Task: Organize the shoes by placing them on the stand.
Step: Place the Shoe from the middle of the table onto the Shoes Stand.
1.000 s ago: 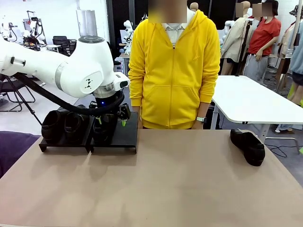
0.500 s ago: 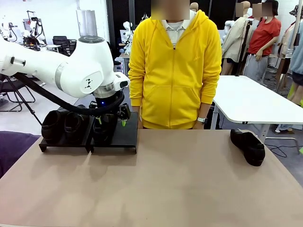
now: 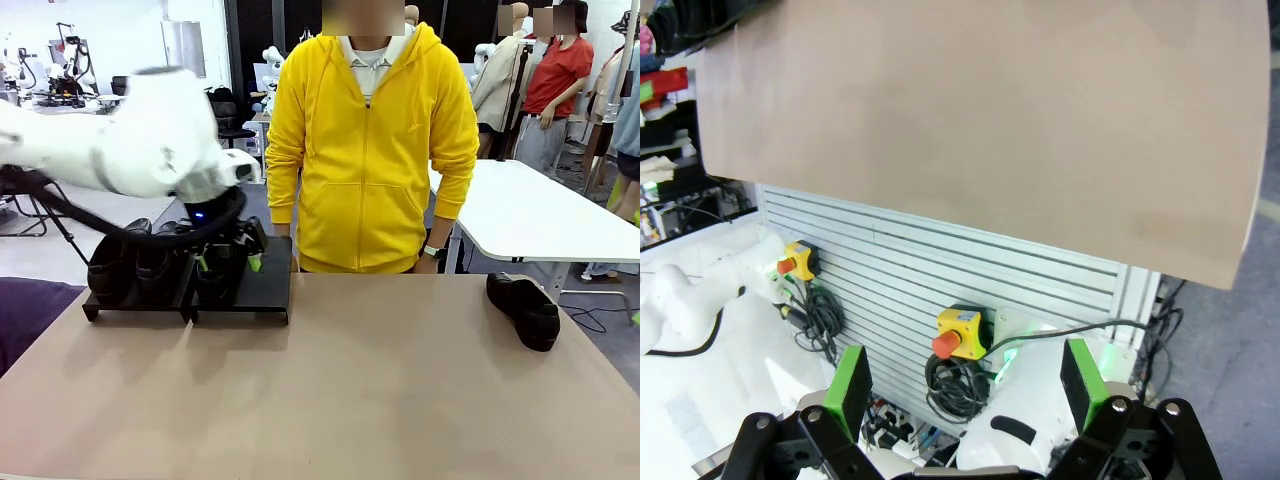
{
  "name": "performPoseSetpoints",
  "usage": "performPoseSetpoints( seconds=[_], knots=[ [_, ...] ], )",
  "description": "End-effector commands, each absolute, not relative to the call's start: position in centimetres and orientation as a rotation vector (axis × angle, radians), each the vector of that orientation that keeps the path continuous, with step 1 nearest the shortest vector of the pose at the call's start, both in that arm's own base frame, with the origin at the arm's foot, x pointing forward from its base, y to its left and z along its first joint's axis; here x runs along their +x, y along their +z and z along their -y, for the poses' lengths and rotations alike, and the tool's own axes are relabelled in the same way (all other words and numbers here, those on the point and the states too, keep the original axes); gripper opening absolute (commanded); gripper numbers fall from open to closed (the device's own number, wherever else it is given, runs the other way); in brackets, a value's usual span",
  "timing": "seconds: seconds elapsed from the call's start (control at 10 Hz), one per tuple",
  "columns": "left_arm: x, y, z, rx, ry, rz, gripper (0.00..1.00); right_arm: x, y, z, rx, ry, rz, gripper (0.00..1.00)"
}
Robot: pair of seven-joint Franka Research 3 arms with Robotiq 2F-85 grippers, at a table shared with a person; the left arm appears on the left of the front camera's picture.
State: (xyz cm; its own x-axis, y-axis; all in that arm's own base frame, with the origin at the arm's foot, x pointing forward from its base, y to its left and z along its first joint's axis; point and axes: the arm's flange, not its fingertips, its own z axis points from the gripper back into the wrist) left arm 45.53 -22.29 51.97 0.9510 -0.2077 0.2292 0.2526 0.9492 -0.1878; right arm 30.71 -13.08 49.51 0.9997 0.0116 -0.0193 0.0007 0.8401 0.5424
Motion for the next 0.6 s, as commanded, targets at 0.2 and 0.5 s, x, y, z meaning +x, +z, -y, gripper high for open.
performPoseSetpoints(
  seconds=[0.2, 0.5],
  knots=[
    [33.9, 55.8, 9.7, -0.638, -0.092, 0.029, 1.00, 30.5, 49.4, 13.2, 0.562, 0.015, -0.025, 1.00],
    [32.5, 52.7, 4.7, -0.628, 0.130, 0.014, 1.00, 30.5, 49.4, 13.2, 0.562, 0.015, -0.025, 1.00]
  ],
)
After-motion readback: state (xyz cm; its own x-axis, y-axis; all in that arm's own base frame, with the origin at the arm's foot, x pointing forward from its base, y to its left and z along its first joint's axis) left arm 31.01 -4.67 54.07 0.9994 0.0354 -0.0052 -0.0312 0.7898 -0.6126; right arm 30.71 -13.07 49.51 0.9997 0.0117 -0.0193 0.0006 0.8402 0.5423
